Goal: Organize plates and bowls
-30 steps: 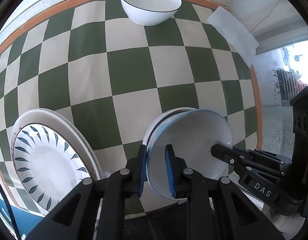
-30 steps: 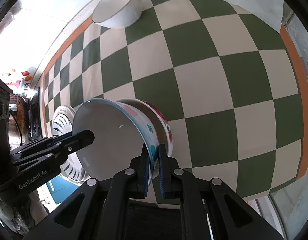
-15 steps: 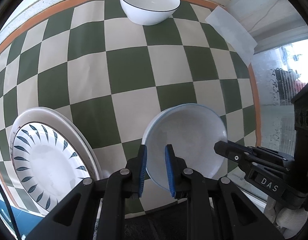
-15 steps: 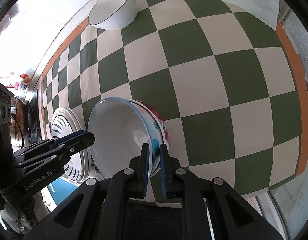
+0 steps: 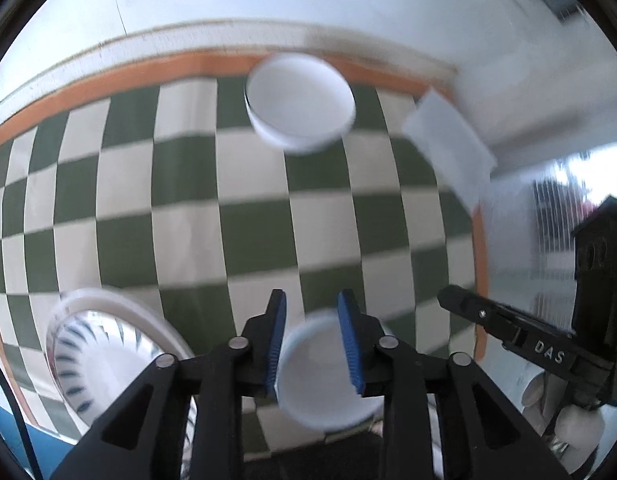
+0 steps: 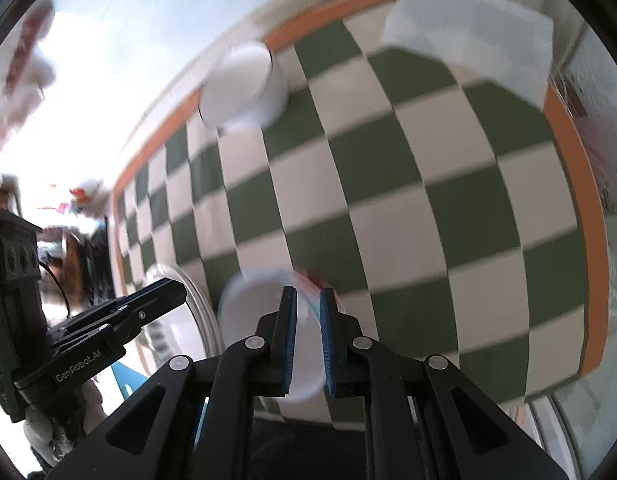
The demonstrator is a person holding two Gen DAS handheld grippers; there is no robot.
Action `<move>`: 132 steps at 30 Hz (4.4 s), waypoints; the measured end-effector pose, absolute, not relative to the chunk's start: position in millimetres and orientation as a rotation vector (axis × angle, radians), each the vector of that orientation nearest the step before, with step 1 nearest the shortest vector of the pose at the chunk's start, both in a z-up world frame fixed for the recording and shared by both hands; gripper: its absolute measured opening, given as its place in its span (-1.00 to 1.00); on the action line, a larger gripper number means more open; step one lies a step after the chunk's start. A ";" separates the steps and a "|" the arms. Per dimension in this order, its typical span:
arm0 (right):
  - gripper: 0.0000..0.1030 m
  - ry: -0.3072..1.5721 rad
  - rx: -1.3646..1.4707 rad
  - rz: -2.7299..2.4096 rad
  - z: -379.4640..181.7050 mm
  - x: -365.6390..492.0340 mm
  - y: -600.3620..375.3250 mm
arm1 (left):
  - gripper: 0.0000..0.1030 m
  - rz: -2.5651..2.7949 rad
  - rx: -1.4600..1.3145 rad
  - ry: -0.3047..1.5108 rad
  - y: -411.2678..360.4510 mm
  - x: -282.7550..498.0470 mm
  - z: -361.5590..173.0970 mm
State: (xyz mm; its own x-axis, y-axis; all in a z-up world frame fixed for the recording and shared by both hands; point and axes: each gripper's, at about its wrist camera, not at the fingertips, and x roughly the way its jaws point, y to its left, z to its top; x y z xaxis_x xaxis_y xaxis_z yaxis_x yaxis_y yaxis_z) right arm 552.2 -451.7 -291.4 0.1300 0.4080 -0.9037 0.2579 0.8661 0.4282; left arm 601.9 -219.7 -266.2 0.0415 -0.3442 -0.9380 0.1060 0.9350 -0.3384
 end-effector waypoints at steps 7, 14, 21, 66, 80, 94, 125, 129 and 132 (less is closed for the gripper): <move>-0.41 1.388 0.544 0.131 -282.9 644.6 -457.9 | -0.45 -0.259 -0.328 1.501 -208.7 683.2 -289.5; -0.41 1.422 0.490 0.135 -314.2 727.5 -442.3 | -0.45 -0.206 -0.432 1.584 -200.3 742.5 -334.8; -0.41 1.511 0.445 0.109 -363.0 764.2 -429.9 | -0.49 -0.172 -0.422 1.620 -203.4 767.5 -369.1; -0.83 1.374 0.336 0.132 -267.1 651.0 -406.7 | -0.80 -0.313 -0.228 1.456 -202.2 653.2 -265.7; -0.83 1.386 0.355 0.114 -258.4 534.4 -401.8 | -0.80 -0.381 -0.151 1.507 -208.4 559.9 -265.2; -0.82 1.493 0.371 0.089 -309.8 483.6 -405.0 | -0.80 -0.371 -0.089 1.607 -223.8 526.0 -306.9; -0.79 1.437 0.317 0.099 -261.7 458.9 -396.9 | -0.76 -0.391 0.031 1.458 -220.7 487.6 -239.1; -0.76 1.375 0.308 0.098 -226.1 444.9 -393.8 | -0.59 -0.411 0.034 1.408 -214.2 479.4 -211.1; -0.50 1.336 0.297 0.090 -204.0 436.8 -392.0 | -0.41 -0.432 0.046 1.370 -210.6 473.2 -193.4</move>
